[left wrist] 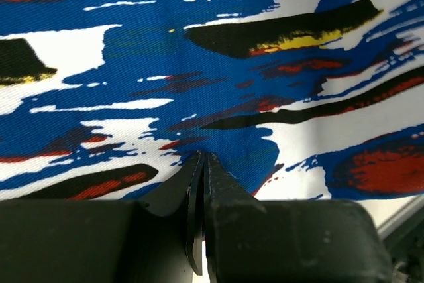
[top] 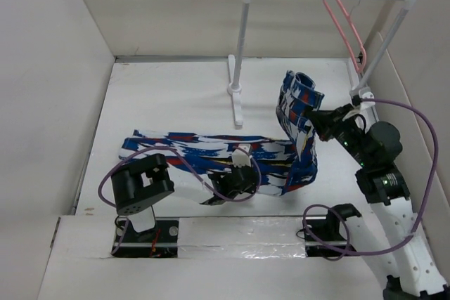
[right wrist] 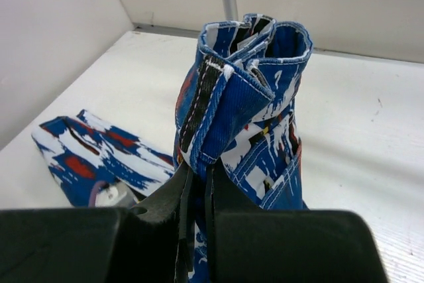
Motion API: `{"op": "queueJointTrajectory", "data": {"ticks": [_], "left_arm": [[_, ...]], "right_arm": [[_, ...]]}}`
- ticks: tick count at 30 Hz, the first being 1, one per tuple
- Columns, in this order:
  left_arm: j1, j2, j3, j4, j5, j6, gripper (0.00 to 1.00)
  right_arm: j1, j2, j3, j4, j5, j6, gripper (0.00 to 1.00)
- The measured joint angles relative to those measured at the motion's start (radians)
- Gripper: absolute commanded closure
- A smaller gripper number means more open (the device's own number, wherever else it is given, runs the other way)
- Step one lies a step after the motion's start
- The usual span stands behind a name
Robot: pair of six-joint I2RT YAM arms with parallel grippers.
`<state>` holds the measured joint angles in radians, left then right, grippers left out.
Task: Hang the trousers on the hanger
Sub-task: Fold the trousers at the center of the board.
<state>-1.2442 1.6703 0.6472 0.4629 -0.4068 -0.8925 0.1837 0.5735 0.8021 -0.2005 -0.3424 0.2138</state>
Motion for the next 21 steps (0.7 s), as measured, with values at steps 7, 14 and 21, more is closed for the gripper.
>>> {"op": "queueJointTrajectory", "data": {"ticks": [7,14,21], "left_arm": [[-0.076,0.102,0.091,0.038,-0.021,-0.027,1.0],[-0.106,0.154,0.153,0.039,-0.022,-0.027,1.0],[-0.125,0.228,0.244,0.039,-0.031,-0.004,1.0]], "right_arm": [[0.304,0.201,0.149,0.005,0.257,-0.021,1.0],[0.509,0.417,0.414,0.008,0.454,-0.088,1.0],[0.51,0.481,0.502,0.017,0.477,-0.095,1.0]]}}
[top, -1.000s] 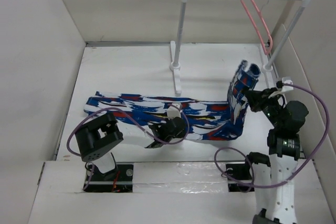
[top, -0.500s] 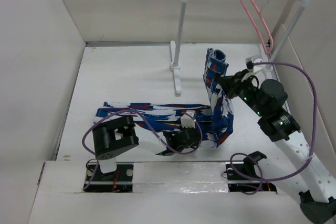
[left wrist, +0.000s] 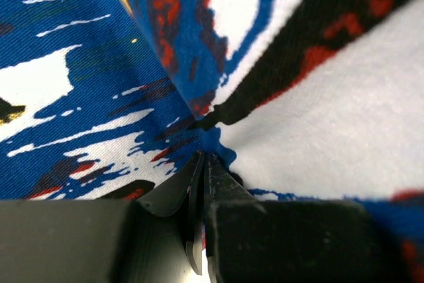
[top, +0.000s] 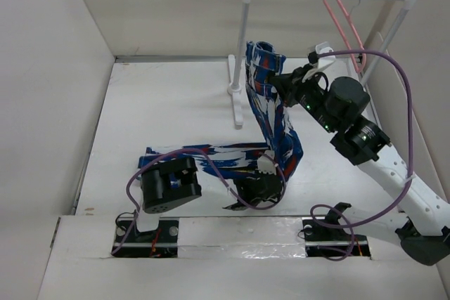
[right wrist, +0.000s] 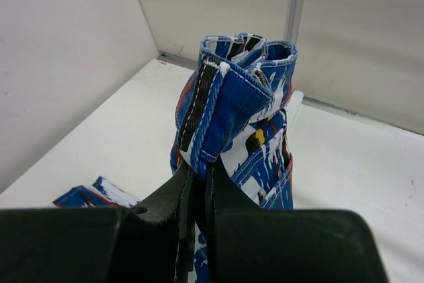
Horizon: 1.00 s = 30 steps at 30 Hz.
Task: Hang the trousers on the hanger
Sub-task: Fold the trousers at the center of the board.
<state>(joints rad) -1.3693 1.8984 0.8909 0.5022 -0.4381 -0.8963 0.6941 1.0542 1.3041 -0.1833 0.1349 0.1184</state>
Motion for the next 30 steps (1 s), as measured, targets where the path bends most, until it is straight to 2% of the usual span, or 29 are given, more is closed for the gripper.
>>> {"op": "queueJointTrajectory", "data": {"ticks": [3,4,5,6,8,9,12,15,17,18,22,23,24,27,30], "left_arm": [[-0.006,-0.009,-0.011,0.005,-0.004,0.005,1.0],[-0.008,-0.026,-0.028,0.002,-0.003,0.007,0.97],[-0.012,-0.051,-0.053,-0.008,-0.006,0.01,0.91],[-0.018,-0.087,-0.08,-0.031,-0.011,0.013,0.75],[-0.026,-0.184,-0.132,-0.109,-0.035,0.026,0.53],[-0.03,-0.238,-0.153,-0.15,-0.054,0.029,0.38],[-0.034,-0.456,-0.2,-0.299,-0.124,0.028,0.26],[-0.034,-0.743,-0.217,-0.417,-0.206,0.023,0.29],[-0.034,-0.941,-0.219,-0.479,-0.252,0.02,0.35],[-0.034,-1.043,-0.22,-0.505,-0.275,0.019,0.44],[-0.034,-1.377,-0.208,-0.653,-0.37,0.01,0.62],[-0.033,-1.44,-0.19,-0.708,-0.397,0.007,0.66],[-0.032,-1.492,-0.169,-0.754,-0.421,0.006,0.74],[-0.032,-1.595,-0.098,-0.878,-0.482,0.0,0.81],[-0.032,-1.661,-0.029,-0.975,-0.533,0.003,0.82]], "right_arm": [[-0.003,0.019,0.01,-0.005,0.0,0.0,1.0],[-0.006,0.023,0.01,-0.004,-0.001,0.0,1.0],[-0.006,0.026,0.01,-0.004,-0.003,0.001,1.0],[-0.007,0.028,0.01,-0.003,-0.004,0.001,1.0],[-0.007,0.032,0.01,0.005,-0.01,0.002,1.0],[-0.006,0.034,0.01,0.014,-0.014,0.002,1.0],[0.0,0.044,0.01,0.041,-0.026,0.006,1.0],[0.026,0.071,0.01,0.065,-0.031,0.009,1.0],[0.053,0.1,0.01,0.081,-0.032,0.008,1.0],[0.067,0.117,0.013,0.086,-0.032,0.009,1.0],[0.137,0.214,0.057,0.088,-0.031,0.004,1.0],[0.159,0.245,0.076,0.09,-0.03,0.0,1.0],[0.185,0.275,0.094,0.096,-0.027,-0.003,1.0],[0.256,0.375,0.153,0.115,-0.026,-0.013,1.0],[0.325,0.508,0.227,0.156,-0.027,-0.018,1.0]]}}
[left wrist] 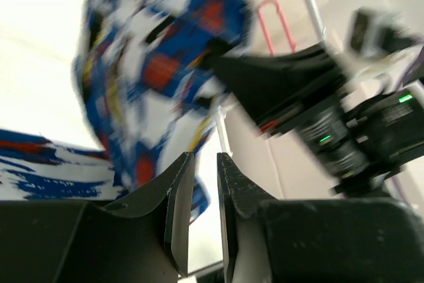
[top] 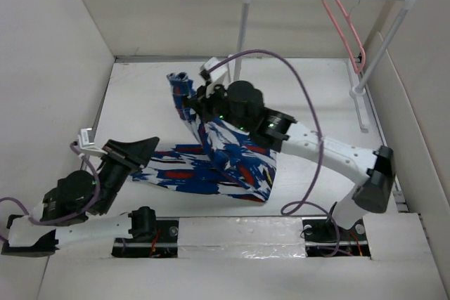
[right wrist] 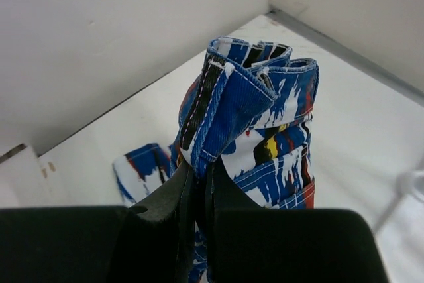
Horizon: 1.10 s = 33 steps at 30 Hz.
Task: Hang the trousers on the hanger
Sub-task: Fold the trousers at the center of the board.
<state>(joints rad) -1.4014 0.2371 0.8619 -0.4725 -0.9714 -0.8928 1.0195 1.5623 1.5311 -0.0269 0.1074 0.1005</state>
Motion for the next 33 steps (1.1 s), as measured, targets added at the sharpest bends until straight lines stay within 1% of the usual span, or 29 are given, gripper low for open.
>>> {"op": "queueJointTrajectory", "data": {"ticks": [4,5,6,7,8,10,11,13,16,18,19,20,21,22,25,26,27,28,29,30,31,33], "left_arm": [[0.0,-0.039,0.083,-0.063,-0.055,0.029,0.82],[0.0,-0.039,0.101,-0.071,-0.067,0.037,0.82],[0.0,-0.036,0.115,-0.076,-0.079,0.045,0.81],[0.0,-0.032,0.126,-0.083,-0.088,0.051,0.79],[0.0,-0.024,0.135,-0.091,-0.096,0.056,0.78],[0.0,0.0,0.155,-0.113,-0.11,0.064,0.72],[0.0,0.016,0.164,-0.123,-0.113,0.068,0.71],[0.0,0.048,0.175,-0.136,-0.118,0.072,0.68],[0.0,0.086,0.177,-0.148,-0.116,0.075,0.67],[0.0,0.114,0.176,-0.15,-0.119,0.08,0.66],[0.0,0.13,0.175,-0.149,-0.12,0.083,0.66],[0.0,0.145,0.172,-0.144,-0.119,0.087,0.66],[0.0,0.161,0.166,-0.137,-0.119,0.09,0.66],[0.0,0.177,0.157,-0.126,-0.12,0.092,0.65],[0.0,0.249,0.101,-0.066,-0.108,0.101,0.64],[0.0,0.284,0.076,-0.039,-0.099,0.104,0.64],[0.001,0.325,0.053,-0.017,-0.091,0.106,0.64],[0.002,0.369,0.035,0.004,-0.081,0.107,0.64],[0.004,0.423,0.02,0.029,-0.071,0.108,0.64],[0.01,0.482,0.009,0.053,-0.059,0.11,0.65],[0.018,0.537,-0.002,0.089,-0.047,0.115,0.66],[0.063,0.637,-0.021,0.166,0.023,0.14,0.68]], "right_arm": [[0.088,0.216,0.127,0.039,-0.022,0.0,1.0],[0.111,0.293,0.188,0.035,-0.033,0.0,0.97],[0.13,0.362,0.24,0.035,-0.045,0.0,0.91],[0.151,0.433,0.292,0.037,-0.064,0.0,0.66],[0.172,0.496,0.327,0.039,-0.074,0.005,0.52],[0.208,0.576,0.35,0.04,-0.096,0.003,0.29],[0.221,0.596,0.348,0.032,-0.103,0.005,0.26],[0.245,0.591,0.293,0.038,-0.115,0.003,0.18],[0.247,0.49,0.141,0.061,-0.109,0.01,0.18],[0.216,0.353,-0.027,0.094,-0.101,0.016,0.21],[0.188,0.274,-0.111,0.118,-0.096,0.02,0.37],[0.156,0.188,-0.197,0.143,-0.089,0.026,0.56],[0.121,0.102,-0.274,0.163,-0.08,0.031,0.82],[0.08,0.023,-0.34,0.182,-0.068,0.036,1.0],[-0.015,-0.197,-0.537,0.231,-0.003,0.062,1.0],[-0.036,-0.263,-0.604,0.24,0.009,0.068,0.92],[-0.05,-0.323,-0.672,0.238,0.017,0.075,0.75],[-0.062,-0.373,-0.734,0.232,0.022,0.085,0.44],[-0.072,-0.408,-0.786,0.217,0.023,0.096,0.33],[-0.077,-0.422,-0.813,0.203,0.02,0.098,0.26],[-0.088,-0.447,-0.875,0.182,0.02,0.105,0.17],[-0.094,-0.457,-0.934,0.138,0.015,0.116,0.15]]}}
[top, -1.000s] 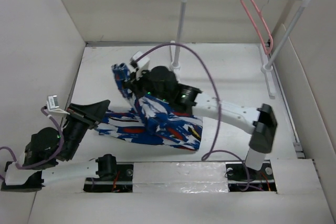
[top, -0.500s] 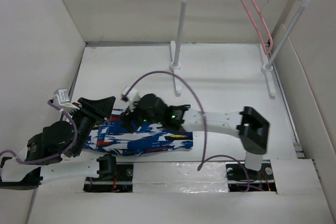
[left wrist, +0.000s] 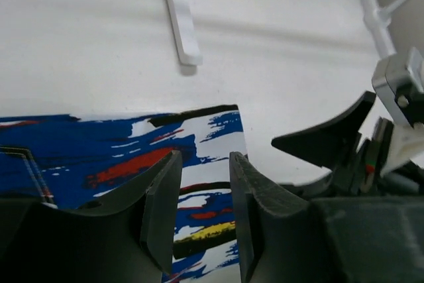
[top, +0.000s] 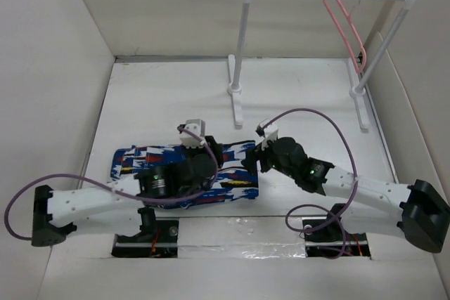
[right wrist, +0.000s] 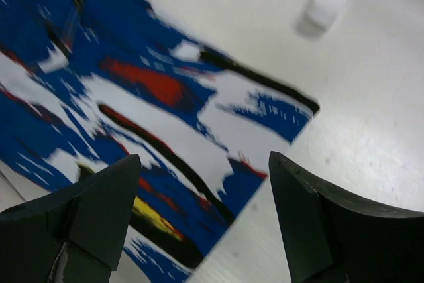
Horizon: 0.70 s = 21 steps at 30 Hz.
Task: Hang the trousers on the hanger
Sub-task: Fold the trousers at the center of the board.
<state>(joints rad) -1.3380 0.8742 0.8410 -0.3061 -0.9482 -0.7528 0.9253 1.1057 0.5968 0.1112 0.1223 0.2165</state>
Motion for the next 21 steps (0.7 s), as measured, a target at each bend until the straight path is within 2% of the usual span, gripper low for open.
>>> {"op": "queueJointTrajectory", "data": {"ticks": [4,8,12,15,16,18,19,21], "left_arm": [[0.214,0.115,-0.11,0.186,0.219,0.035,0.72],[0.443,0.134,-0.27,0.312,0.445,0.034,0.72],[0.548,0.155,-0.382,0.403,0.603,0.022,0.72],[0.604,0.21,-0.446,0.491,0.696,0.003,0.72],[0.625,0.236,-0.465,0.521,0.719,-0.004,0.72],[0.661,0.29,-0.492,0.575,0.754,-0.018,0.71],[0.678,0.321,-0.498,0.603,0.767,-0.026,0.71],[0.709,0.37,-0.5,0.671,0.791,-0.036,0.71]], "right_arm": [[-0.003,0.024,-0.089,-0.018,-0.042,0.034,0.26],[-0.001,0.066,-0.136,0.0,-0.065,0.092,0.27],[0.0,0.061,-0.219,0.05,-0.062,0.158,0.28],[-0.002,0.064,-0.275,0.093,-0.066,0.195,0.49],[-0.004,0.069,-0.288,0.117,-0.071,0.206,0.65],[-0.015,0.084,-0.3,0.161,-0.096,0.216,0.81],[-0.025,0.094,-0.301,0.179,-0.106,0.219,0.95],[-0.056,0.11,-0.302,0.207,-0.124,0.224,0.99]]}}
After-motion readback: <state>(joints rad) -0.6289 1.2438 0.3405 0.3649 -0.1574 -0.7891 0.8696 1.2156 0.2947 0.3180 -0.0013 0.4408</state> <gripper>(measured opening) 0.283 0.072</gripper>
